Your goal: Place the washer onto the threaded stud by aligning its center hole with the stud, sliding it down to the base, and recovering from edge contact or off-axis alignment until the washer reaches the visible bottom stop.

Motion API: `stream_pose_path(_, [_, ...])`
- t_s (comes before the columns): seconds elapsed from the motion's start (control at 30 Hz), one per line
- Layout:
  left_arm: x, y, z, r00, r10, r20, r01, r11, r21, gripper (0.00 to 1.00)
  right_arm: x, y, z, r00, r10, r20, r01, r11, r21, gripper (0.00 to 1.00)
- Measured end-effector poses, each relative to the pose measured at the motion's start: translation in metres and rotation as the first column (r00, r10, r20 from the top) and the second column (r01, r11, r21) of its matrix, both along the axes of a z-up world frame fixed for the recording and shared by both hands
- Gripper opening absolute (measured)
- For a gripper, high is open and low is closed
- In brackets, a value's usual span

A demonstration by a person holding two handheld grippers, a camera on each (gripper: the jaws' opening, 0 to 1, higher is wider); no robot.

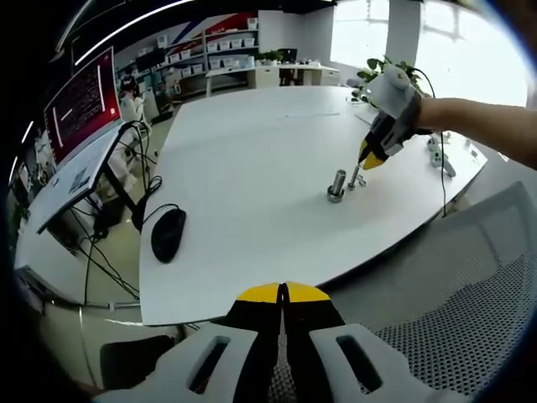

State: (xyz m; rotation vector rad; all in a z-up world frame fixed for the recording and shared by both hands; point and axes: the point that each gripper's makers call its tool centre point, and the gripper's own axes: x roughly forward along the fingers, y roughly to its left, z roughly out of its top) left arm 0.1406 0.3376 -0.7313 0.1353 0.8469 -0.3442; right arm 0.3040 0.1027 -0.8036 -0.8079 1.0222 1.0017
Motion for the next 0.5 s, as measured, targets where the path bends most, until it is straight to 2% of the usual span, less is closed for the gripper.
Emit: stream_pose_path(0.5, [-0.001, 0.000, -0.001, 1.000, -0.004, -0.010, 0.004, 1.000, 0.003, 0.00, 0.002, 0.006, -0.011, 1.000, 0.022, -0.006, -0.022, 0.999, -0.035, 0.14])
